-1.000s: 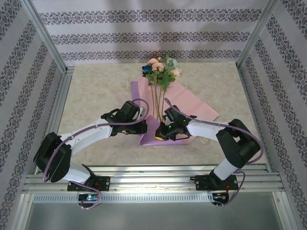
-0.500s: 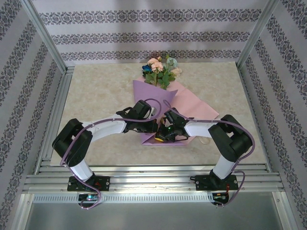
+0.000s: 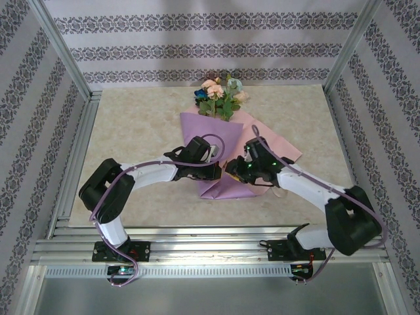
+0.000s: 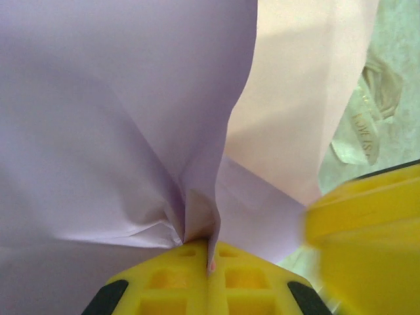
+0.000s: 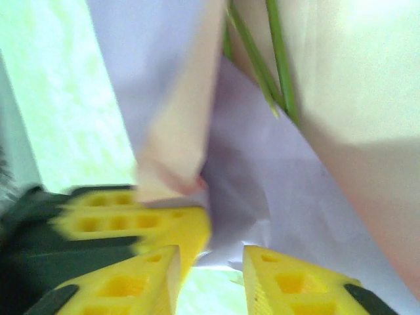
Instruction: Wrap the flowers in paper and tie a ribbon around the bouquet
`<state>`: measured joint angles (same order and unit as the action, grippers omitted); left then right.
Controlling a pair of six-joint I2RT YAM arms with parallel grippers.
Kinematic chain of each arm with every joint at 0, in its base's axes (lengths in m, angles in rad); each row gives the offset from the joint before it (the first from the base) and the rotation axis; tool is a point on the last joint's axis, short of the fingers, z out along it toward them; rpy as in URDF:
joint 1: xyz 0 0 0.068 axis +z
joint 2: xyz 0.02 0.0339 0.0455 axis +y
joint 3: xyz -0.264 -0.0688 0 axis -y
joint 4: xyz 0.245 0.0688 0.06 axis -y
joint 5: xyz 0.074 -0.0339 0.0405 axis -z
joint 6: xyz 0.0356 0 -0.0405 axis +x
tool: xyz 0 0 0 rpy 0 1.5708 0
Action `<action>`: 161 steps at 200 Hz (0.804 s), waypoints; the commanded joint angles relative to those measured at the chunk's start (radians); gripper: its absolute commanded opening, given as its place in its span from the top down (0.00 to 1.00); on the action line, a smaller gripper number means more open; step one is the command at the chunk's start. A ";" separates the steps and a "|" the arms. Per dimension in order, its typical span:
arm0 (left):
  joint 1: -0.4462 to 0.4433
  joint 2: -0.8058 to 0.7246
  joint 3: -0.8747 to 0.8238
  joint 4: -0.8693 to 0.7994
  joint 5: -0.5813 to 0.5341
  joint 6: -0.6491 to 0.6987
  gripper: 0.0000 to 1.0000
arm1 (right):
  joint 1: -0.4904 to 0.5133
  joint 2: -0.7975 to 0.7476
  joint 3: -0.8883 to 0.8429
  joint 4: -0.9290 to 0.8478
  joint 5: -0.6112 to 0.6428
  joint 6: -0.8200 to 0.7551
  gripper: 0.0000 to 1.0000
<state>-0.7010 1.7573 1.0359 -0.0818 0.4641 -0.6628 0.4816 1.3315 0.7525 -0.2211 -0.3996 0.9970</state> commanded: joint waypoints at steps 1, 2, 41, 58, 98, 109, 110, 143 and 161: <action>-0.018 0.010 -0.007 0.009 0.014 -0.010 1.00 | -0.051 -0.023 0.016 -0.028 0.055 0.023 0.59; -0.018 0.010 -0.006 0.009 0.014 -0.010 1.00 | -0.052 -0.022 0.017 -0.026 0.056 0.025 0.59; -0.022 0.010 -0.008 0.008 0.019 -0.006 1.00 | -0.085 0.116 0.106 0.026 0.006 0.111 0.51; -0.025 0.011 -0.004 0.004 0.020 -0.002 1.00 | -0.077 0.179 0.124 0.075 -0.009 0.137 0.51; -0.034 0.014 0.003 0.001 0.025 0.010 1.00 | -0.058 0.274 0.162 0.102 -0.018 0.145 0.53; -0.036 0.014 0.004 -0.004 0.027 0.015 1.00 | -0.054 0.291 0.164 0.094 -0.018 0.140 0.56; -0.036 0.014 0.004 -0.004 0.028 0.015 1.00 | -0.054 0.293 0.164 0.093 -0.018 0.139 0.56; -0.043 0.014 0.004 -0.012 0.033 0.027 1.00 | -0.048 0.320 0.148 0.088 -0.021 0.121 0.68; -0.045 0.016 0.003 -0.012 0.036 0.031 1.00 | -0.045 0.315 0.143 0.060 -0.008 0.101 0.88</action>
<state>-0.7273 1.7683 1.0355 -0.0822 0.4793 -0.6594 0.4236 1.6459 0.8921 -0.1390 -0.4114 1.1183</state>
